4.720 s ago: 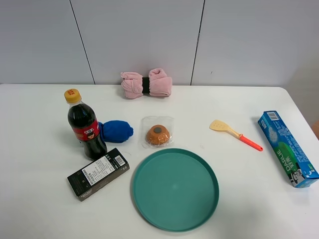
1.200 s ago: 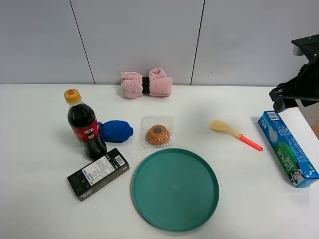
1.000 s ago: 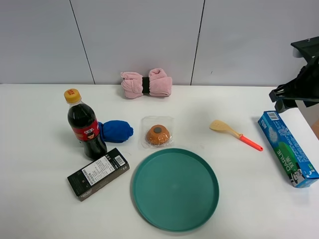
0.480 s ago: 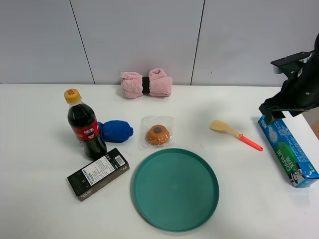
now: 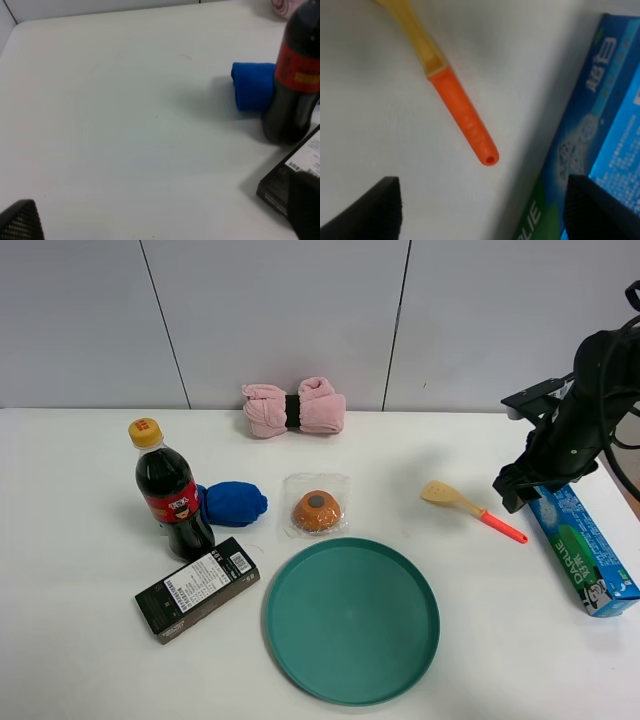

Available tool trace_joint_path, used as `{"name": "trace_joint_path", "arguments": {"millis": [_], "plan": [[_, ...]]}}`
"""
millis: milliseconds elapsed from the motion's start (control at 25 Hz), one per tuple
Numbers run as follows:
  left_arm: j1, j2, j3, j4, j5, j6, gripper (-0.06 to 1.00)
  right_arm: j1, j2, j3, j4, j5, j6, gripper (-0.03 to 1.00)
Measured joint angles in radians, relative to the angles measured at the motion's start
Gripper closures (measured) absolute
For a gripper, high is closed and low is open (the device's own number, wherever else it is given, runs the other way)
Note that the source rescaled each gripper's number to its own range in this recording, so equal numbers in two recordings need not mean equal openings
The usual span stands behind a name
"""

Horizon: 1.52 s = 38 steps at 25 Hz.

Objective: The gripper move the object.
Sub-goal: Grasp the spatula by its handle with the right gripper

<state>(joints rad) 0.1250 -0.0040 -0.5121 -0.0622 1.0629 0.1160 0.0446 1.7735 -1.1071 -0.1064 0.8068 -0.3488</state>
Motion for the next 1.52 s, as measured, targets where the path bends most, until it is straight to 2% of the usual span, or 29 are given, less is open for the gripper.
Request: {"name": "trace_joint_path", "arguments": {"millis": [240,640,1520], "plan": [[0.000,0.000,0.000,0.000,0.000,0.000,-0.06,0.000,0.072,0.000,0.044,-0.075,-0.094,0.36],[0.000,0.000,0.000,0.000,0.000,0.000,-0.06,0.031,0.177,0.000,0.063,-0.201,-0.130,0.36],[0.000,0.000,0.000,0.001,0.000,0.000,-0.06,0.043,0.245,-0.001,0.106,-0.252,-0.100,0.37]]}}
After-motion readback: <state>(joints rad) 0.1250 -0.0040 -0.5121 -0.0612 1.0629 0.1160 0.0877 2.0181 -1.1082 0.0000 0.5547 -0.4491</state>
